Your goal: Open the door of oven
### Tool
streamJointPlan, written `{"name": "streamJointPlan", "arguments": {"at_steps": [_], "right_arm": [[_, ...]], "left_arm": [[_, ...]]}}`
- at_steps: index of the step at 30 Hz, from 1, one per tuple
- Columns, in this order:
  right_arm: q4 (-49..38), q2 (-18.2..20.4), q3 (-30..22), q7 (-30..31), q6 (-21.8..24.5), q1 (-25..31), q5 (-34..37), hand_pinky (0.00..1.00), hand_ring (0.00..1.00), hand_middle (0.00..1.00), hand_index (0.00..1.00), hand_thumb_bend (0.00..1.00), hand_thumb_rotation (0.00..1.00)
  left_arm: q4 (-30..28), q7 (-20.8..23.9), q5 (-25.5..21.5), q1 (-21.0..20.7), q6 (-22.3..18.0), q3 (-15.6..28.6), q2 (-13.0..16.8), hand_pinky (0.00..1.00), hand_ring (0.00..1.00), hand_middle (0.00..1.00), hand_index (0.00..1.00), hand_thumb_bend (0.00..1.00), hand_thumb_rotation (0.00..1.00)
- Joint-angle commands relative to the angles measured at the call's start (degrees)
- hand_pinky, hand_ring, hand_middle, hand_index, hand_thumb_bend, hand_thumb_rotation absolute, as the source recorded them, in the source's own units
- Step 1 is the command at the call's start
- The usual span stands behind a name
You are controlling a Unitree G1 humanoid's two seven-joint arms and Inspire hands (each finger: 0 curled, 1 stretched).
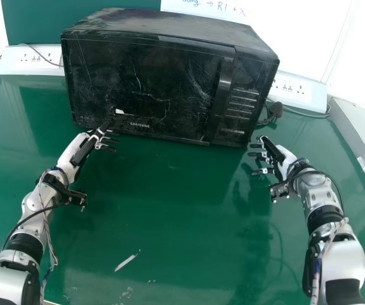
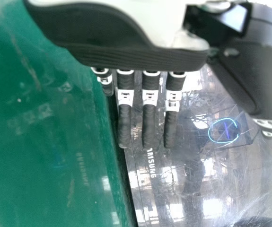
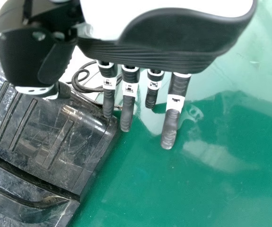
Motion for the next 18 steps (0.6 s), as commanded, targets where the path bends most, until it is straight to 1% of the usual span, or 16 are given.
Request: {"name": "streamJointPlan", "arguments": {"at_steps": [1,3,5,7,9,11,15,18], "right_arm": [[2.1,1.2,0.5,0.3,2.3,3.2,-0.8,0.71,0.76,0.77,0.84,0.55,0.54],[2.1,1.2,0.3,0.2,2.4,3.2,-0.7,0.69,0.75,0.76,0.83,0.54,0.54],[2.2,1.2,0.3,0.2,2.4,3.2,-0.7,0.7,0.75,0.76,0.84,0.54,0.53],[2.2,1.3,0.3,0.0,2.4,3.2,-0.7,0.7,0.75,0.75,0.84,0.54,0.55],[2.2,1.2,0.3,0.5,2.3,3.2,-0.7,0.69,0.76,0.76,0.83,0.53,0.55],[2.2,1.2,0.3,0.8,2.7,3.1,-0.7,0.7,0.77,0.77,0.84,0.54,0.57],[2.1,1.2,0.2,1.0,2.5,3.1,-0.5,0.72,0.77,0.77,0.87,0.53,0.54],[2.1,1.3,0.1,0.7,2.5,3.1,-0.5,0.7,0.76,0.78,0.87,0.52,0.55]], "left_arm": [[0.2,0.0,0.0,0.6,-0.1,0.1,0.1,0.47,0.6,0.65,0.68,0.85,1.0],[0.2,0.0,0.0,0.6,-0.1,0.1,0.1,0.47,0.6,0.65,0.68,0.85,1.0],[0.2,0.0,-0.1,0.6,0.1,0.2,0.1,0.47,0.61,0.65,0.68,0.86,1.0],[0.2,0.0,-0.1,0.6,0.1,0.2,0.1,0.47,0.61,0.65,0.68,0.86,1.0],[0.2,-0.2,0.0,0.7,-0.1,0.2,0.1,0.47,0.61,0.65,0.68,0.86,1.0],[0.2,-0.6,-0.2,0.7,-0.3,0.3,0.2,0.47,0.61,0.65,0.68,0.85,1.0],[0.1,-1.6,-1.1,0.7,0.2,0.8,0.2,0.47,0.61,0.66,0.68,0.88,1.0],[-0.7,-3.0,-2.1,0.8,0.9,1.5,0.1,0.48,0.61,0.66,0.68,0.9,1.0]]}}
